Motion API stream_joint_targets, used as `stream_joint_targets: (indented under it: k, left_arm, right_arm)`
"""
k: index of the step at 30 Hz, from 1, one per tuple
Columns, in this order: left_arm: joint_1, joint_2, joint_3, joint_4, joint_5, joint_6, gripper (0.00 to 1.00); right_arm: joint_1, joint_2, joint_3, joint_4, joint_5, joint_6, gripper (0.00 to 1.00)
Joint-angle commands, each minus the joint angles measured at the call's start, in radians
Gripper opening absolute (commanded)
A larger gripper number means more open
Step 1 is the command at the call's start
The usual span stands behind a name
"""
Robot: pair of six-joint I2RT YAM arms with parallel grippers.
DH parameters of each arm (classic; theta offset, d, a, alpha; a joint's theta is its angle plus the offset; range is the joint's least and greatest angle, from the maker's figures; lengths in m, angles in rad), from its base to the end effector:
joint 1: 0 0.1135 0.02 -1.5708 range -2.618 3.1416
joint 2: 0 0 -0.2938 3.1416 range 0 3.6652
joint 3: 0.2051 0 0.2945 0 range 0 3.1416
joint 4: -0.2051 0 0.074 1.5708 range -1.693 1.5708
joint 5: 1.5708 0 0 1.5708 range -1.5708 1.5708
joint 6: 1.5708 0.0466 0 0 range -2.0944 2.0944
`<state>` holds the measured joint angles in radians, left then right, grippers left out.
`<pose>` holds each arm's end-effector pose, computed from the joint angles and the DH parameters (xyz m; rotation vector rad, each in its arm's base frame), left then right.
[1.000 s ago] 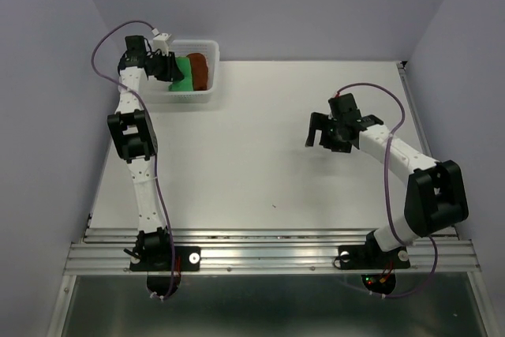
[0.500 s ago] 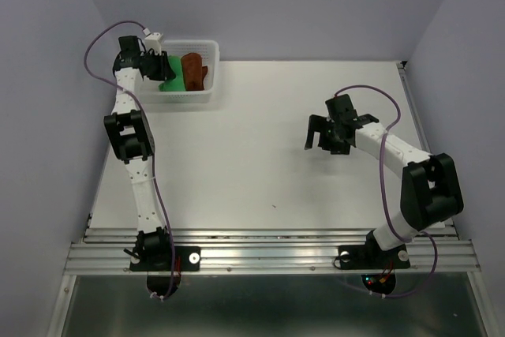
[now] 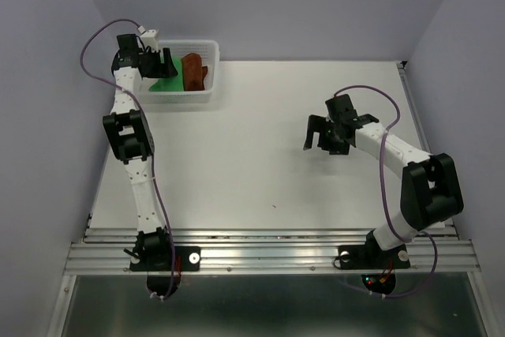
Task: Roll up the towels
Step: Place the rolled towel into the container
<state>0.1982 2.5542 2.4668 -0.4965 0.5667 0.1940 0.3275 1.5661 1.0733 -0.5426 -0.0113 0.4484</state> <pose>0.6437 0.1038 0.2484 0.3168 2.0510 -0.3707 0.3431 0.1171 0.2200 0.1552 2.6309 0.2872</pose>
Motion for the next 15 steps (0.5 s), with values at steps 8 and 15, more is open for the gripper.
stream_joint_targets:
  k: [8, 15]
  left_arm:
    - [0.021, -0.276, -0.009, 0.05, 0.055, -0.171, 0.99]
    - [0.02, -0.569, -0.345, 0.084, -0.062, -0.411, 0.99]
  right_arm:
    - [-0.001, -0.119, 0.043, 0.021, -0.007, 0.004, 1.0]
    - [-0.001, -0.319, -0.015, 0.058, 0.157, 0.093, 1.0]
